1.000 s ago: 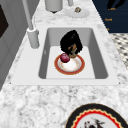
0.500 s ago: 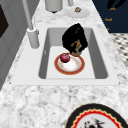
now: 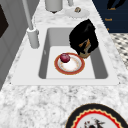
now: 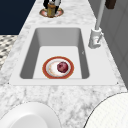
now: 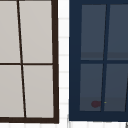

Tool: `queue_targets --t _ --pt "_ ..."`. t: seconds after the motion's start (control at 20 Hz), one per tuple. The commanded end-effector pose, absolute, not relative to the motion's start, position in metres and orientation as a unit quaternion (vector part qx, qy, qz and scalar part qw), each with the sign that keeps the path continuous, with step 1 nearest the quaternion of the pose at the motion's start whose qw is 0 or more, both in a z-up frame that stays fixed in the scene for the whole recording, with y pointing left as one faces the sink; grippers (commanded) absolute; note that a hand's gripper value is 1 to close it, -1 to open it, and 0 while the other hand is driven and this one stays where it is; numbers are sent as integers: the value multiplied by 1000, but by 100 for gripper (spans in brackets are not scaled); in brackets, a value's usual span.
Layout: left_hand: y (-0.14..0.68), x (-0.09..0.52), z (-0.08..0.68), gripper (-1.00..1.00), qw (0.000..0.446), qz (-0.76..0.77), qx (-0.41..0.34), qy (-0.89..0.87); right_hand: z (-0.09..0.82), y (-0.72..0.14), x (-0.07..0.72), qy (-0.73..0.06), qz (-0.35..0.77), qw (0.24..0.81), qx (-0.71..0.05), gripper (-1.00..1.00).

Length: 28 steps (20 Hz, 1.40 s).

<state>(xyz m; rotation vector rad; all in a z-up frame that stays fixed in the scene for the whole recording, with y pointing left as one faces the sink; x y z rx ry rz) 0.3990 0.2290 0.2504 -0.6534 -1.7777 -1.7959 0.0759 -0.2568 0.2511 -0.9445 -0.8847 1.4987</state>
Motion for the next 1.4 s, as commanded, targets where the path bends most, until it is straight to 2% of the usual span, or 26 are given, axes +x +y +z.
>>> queue_targets --t 0.0,0.35,0.8,0.9,1.35 --pt "251 388 265 100 285 -661 -260 -644 251 -257 76 -374 633 549 -399 0" --pt "291 377 281 100 298 -657 -268 -638 251 -257 76 -374 633 549 -399 0" --pt "327 380 270 100 289 -659 -257 -645 251 -257 76 -374 633 549 -399 0" --pt "335 349 272 100 283 -667 -253 -642 251 -257 76 -374 633 549 -399 0" --pt "377 300 276 100 299 -674 -258 -624 251 -257 76 -374 633 549 -399 0"
